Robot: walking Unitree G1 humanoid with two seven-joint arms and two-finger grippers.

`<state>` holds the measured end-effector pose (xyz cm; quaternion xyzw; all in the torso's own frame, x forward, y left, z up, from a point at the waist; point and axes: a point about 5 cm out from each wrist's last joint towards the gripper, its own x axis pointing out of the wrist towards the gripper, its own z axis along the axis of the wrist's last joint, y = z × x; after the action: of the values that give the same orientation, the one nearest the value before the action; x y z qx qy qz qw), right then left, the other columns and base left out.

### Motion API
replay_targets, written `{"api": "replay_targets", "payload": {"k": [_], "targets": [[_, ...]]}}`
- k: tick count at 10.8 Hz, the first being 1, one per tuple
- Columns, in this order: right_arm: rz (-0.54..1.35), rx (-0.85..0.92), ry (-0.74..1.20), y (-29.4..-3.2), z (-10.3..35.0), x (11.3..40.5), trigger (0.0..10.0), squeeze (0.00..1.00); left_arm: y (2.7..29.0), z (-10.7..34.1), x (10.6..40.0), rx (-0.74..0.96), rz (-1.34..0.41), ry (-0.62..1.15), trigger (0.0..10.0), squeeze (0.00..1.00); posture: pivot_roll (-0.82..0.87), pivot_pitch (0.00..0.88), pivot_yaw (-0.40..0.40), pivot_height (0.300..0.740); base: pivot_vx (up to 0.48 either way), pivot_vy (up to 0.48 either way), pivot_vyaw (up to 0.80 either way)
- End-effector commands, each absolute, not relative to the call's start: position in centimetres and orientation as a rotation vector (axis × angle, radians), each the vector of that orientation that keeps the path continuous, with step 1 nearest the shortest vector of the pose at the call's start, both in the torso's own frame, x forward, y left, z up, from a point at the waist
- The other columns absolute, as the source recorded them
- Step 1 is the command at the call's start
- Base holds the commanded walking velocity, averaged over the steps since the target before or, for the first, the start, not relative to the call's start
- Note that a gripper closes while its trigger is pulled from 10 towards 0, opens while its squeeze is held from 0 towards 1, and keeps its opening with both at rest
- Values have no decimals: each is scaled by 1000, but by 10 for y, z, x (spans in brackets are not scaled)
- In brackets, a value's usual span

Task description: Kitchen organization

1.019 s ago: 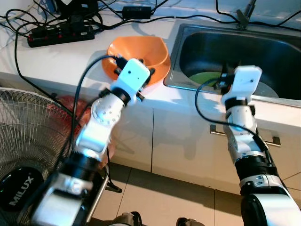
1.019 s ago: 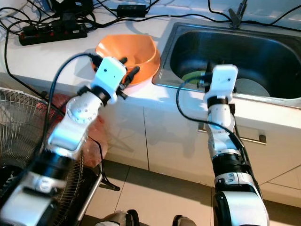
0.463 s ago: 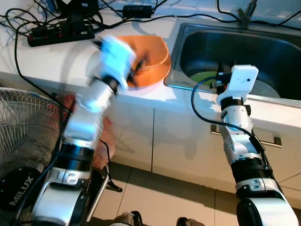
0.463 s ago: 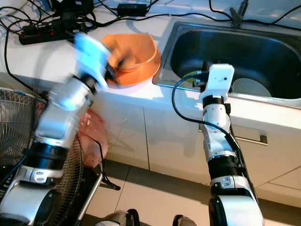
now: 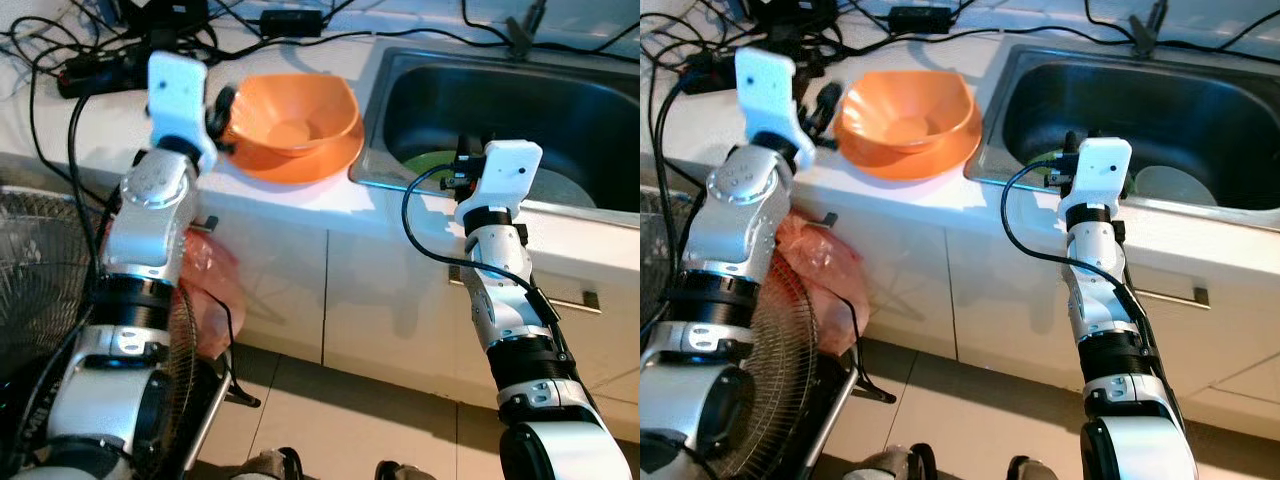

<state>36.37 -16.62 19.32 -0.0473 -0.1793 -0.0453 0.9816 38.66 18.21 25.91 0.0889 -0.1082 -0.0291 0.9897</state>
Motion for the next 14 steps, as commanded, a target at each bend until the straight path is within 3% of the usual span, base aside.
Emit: {"api": "replay_targets", "payload": {"k": [1,6,12,14], "targets": [[-99,-96,-358,-169,193,362,10000,0,189,258,390,142,-19,-185,10000,0,31,142,53,740,0,0,0],[-87,-96,-356,-165,194,362,10000,0,183,251,395,-101,-93,-113,10000,0,32,147,47,740,0,0,0],[-84,-89,-356,-163,194,362,10000,0,183,270,396,-72,-74,-182,10000,0,32,143,50,740,0,0,0],[-85,-86,-359,-163,195,362,10000,0,170,270,391,-42,-81,-260,10000,0,29,140,50,740,0,0,0]]}}
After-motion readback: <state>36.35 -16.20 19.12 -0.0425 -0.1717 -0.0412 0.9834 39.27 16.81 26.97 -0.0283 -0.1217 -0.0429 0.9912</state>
